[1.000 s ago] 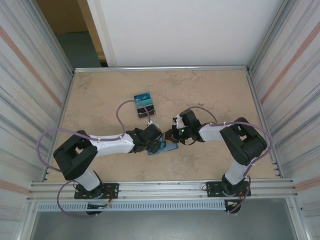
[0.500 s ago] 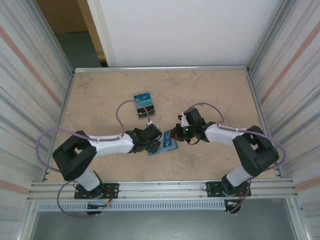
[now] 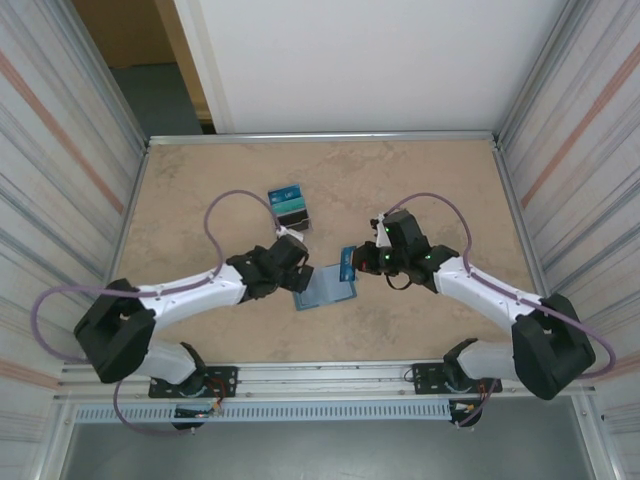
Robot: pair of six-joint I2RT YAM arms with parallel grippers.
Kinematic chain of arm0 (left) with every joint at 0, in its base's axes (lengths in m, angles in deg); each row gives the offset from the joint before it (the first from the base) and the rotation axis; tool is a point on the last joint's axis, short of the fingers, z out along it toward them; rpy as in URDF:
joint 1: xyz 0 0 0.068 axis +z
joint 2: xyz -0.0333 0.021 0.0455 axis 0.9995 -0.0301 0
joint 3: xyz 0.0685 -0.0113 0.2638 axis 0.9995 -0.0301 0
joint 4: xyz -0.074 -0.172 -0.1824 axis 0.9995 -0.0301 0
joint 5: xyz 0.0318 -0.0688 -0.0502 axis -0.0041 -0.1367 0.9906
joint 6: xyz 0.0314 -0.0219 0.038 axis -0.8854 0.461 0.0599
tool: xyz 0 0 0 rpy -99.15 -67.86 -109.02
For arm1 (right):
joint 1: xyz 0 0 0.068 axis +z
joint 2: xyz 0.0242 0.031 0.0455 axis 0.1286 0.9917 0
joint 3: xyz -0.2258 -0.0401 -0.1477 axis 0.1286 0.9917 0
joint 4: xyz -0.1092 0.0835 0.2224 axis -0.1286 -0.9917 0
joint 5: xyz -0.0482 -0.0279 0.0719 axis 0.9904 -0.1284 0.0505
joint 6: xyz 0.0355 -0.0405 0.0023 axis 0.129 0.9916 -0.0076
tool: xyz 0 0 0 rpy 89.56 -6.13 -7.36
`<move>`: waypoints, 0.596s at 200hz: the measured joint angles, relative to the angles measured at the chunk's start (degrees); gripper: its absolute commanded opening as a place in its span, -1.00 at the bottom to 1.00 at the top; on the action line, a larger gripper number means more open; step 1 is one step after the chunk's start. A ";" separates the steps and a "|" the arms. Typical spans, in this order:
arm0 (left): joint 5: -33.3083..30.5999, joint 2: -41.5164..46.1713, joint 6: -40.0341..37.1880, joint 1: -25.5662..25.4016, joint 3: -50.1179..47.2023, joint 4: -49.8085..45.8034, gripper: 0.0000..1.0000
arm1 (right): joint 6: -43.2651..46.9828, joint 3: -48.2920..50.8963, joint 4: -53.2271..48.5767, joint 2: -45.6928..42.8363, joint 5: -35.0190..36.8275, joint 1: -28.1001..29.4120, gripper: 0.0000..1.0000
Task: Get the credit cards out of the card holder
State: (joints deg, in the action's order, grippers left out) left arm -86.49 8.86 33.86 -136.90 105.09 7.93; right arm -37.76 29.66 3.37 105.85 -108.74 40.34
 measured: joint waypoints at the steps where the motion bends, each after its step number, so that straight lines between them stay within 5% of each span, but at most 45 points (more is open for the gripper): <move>1: 0.04 0.13 0.09 0.09 -0.02 0.04 0.97 | 0.02 0.00 0.02 -0.07 0.02 -0.02 -1.00; 73: 13.27 12.90 6.05 10.01 -2.34 11.15 0.96 | 0.96 -0.02 7.04 -1.75 0.72 -0.37 -1.00; 119: 24.59 14.01 8.26 10.82 -2.49 16.24 0.81 | 0.59 -1.81 14.73 -0.46 -4.02 -0.37 -1.00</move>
State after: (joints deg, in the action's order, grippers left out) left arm -61.90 22.87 42.12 -126.08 102.60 24.17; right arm -37.17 27.85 18.10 105.39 -112.76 39.96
